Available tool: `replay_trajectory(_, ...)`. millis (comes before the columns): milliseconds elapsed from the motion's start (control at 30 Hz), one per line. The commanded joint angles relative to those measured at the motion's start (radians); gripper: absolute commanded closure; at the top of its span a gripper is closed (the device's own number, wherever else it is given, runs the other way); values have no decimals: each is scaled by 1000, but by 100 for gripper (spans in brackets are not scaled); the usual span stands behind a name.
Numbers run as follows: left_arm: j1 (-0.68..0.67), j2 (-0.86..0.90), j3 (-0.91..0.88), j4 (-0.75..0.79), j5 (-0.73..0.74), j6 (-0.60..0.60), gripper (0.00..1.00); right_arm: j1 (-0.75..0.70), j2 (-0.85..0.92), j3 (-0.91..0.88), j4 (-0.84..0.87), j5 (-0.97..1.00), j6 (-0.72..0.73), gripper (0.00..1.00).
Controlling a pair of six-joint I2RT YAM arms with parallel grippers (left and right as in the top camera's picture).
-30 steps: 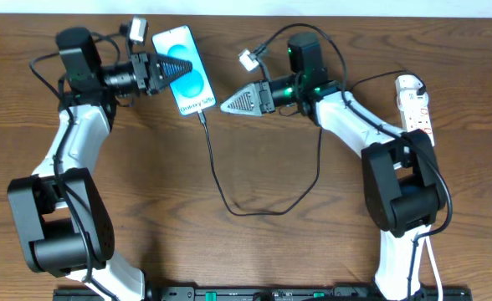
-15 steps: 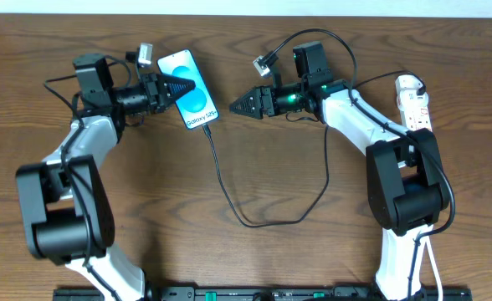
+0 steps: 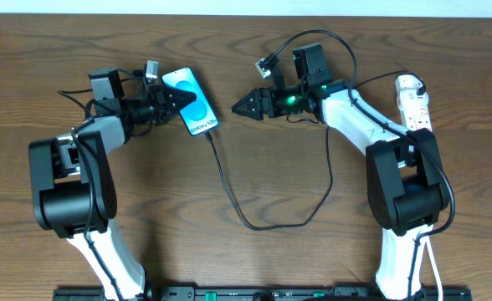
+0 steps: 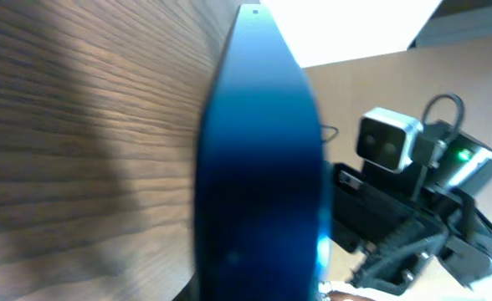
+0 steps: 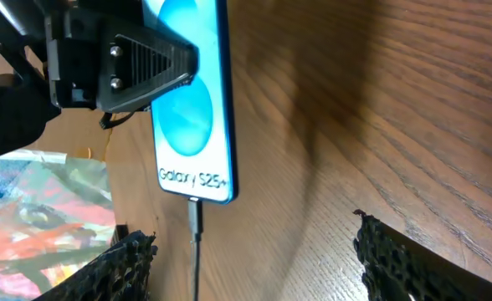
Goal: Plug charger to phone and switch on socket
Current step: 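Lower the phone with the left gripper and lay it flat on the table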
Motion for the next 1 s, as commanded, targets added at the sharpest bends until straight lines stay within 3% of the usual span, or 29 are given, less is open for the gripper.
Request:
replay_trajectory(0,4,26,2,5,-40,25,93,4,-19,5,-5,1,-21,24)
replay_trajectory(433,4,57,2,-1,-128,24,93,5,-19,5,-15,1,-28,24)
replay_trajectory(967,4,58,1,-148,-245,19,93,5,-19,5,-16,1,-28,25)
